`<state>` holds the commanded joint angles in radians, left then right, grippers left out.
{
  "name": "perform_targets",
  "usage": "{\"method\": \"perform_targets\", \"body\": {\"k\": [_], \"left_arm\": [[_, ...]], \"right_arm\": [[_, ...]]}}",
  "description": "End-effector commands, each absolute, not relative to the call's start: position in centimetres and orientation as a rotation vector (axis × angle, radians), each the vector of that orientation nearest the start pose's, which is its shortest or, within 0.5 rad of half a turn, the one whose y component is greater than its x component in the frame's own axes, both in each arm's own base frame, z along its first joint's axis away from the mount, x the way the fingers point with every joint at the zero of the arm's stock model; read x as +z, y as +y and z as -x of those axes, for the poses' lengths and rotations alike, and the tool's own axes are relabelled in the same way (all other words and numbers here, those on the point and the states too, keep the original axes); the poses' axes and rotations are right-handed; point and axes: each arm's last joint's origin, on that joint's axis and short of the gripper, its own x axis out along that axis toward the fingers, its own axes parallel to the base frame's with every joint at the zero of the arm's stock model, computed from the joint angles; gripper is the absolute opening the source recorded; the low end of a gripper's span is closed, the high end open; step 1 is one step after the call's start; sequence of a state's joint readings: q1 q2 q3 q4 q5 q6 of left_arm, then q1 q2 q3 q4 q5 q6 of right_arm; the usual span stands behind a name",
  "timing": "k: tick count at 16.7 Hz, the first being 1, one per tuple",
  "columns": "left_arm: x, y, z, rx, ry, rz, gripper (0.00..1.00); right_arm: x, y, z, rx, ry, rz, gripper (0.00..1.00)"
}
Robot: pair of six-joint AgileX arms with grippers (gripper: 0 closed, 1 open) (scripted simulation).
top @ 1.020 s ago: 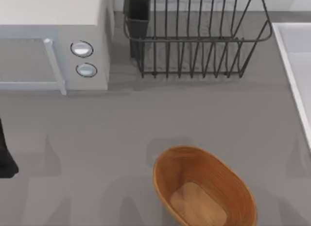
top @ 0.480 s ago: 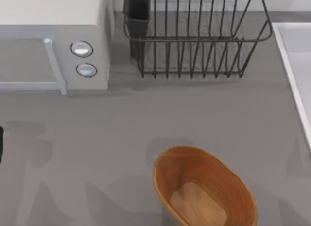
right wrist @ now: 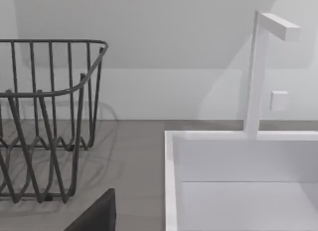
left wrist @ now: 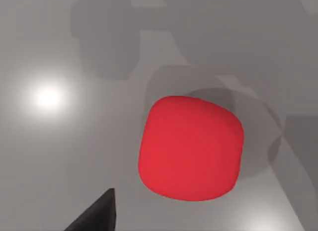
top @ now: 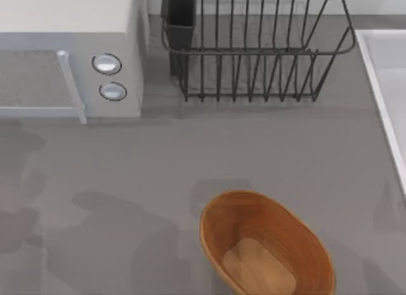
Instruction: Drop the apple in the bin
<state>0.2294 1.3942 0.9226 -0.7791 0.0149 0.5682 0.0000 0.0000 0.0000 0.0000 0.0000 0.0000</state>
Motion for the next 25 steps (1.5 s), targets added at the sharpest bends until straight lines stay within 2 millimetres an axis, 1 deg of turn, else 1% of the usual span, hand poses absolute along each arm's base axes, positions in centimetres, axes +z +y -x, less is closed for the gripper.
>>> {"method": "perform_targets", "body": {"k": [2,4,7,9,14,16,20,22,23,25], "left_arm": [[19.8,7.1,-27.0,-0.231,1.364,-0.337,1.0],[18.9,8.1,-28.6,-0.282,1.443,-0.334,1.0],[17.8,9.2,-30.0,-0.334,1.514,-0.327,1.0],[17.6,9.4,-30.3,-0.344,1.526,-0.326,1.0],[17.5,9.2,-30.3,-0.346,1.526,-0.328,1.0],[16.3,9.3,-30.4,-0.347,1.533,-0.323,1.0],[12.6,9.4,-30.7,-0.339,1.517,-0.329,1.0],[11.0,9.3,-30.5,-0.342,1.523,-0.327,1.0],[10.7,9.3,-30.4,-0.344,1.526,-0.326,1.0],[10.6,9.3,-30.4,-0.344,1.526,-0.326,1.0]], "right_arm": [[16.0,-0.1,-10.6,0.0,0.0,0.0,1.0],[16.0,-0.1,-10.6,0.0,0.0,0.0,1.0],[16.0,-0.1,-10.6,0.0,0.0,0.0,1.0],[16.0,-0.1,-10.6,0.0,0.0,0.0,1.0],[16.0,-0.1,-10.6,0.0,0.0,0.0,1.0],[16.0,-0.1,-10.6,0.0,0.0,0.0,1.0],[16.0,-0.1,-10.6,0.0,0.0,0.0,1.0],[16.0,-0.1,-10.6,0.0,0.0,0.0,1.0],[16.0,-0.1,-10.6,0.0,0.0,0.0,1.0],[16.0,-0.1,-10.6,0.0,0.0,0.0,1.0]]}}
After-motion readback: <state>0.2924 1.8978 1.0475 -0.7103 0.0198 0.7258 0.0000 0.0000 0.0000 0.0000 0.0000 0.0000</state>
